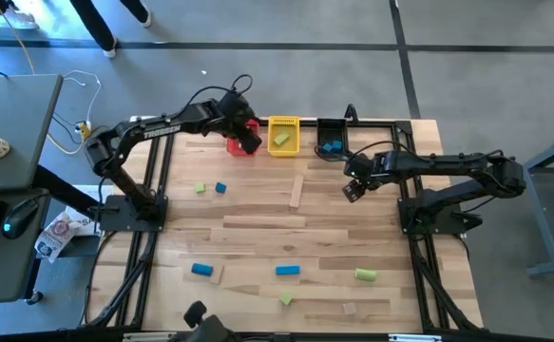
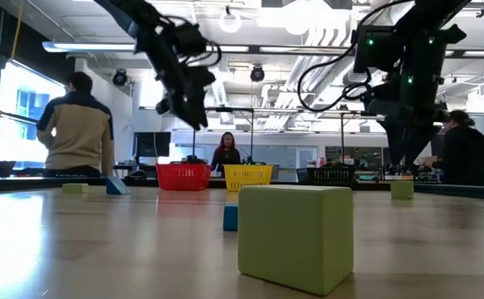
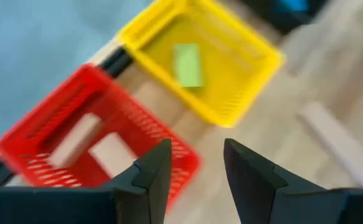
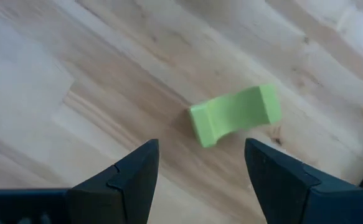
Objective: Sort & place blocks by color
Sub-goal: Put the green block into the yellow basket
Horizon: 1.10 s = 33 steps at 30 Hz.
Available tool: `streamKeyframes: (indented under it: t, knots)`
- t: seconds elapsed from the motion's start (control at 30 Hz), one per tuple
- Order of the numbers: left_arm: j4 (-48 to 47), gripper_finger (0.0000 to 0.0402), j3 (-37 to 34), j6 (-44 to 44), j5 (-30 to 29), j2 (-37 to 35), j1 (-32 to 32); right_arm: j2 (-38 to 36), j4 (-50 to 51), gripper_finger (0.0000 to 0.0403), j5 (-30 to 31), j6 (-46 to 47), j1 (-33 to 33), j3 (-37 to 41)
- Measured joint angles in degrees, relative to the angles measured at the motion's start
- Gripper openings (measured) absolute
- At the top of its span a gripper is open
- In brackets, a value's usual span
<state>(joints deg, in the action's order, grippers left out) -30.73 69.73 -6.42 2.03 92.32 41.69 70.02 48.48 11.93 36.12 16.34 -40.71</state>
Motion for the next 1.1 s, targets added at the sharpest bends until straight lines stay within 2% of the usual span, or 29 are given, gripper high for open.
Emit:
streamKeyframes:
  t: [0.23, 0.57, 0.77, 1.1]
  knots:
    - [-1.46, 0.0131, 0.0, 0.0, 0.58, -4.26, -7.08, 0.26, -6.77, 0.0224, 1.15, -3.13, 0.0, 3.63]
    - [-2.36, 0.0131, -0.02, 0.0, 0.53, -5.29, -16.71, 0.44, -13.21, 0.022, 3.55, -5.35, 0.0, 8.89]
    - [-2.35, 0.0131, -0.02, 0.09, 0.34, -5.29, -20.48, 0.44, -16.99, 0.0159, 4.2, -5.55, 0.0, 11.63]
    - [-2.33, 0.0131, -0.02, 0.13, 0.3, -5.27, -21.51, 0.48, -17.52, 0.0046, 4.65, -5.55, 0.0, 11.74]
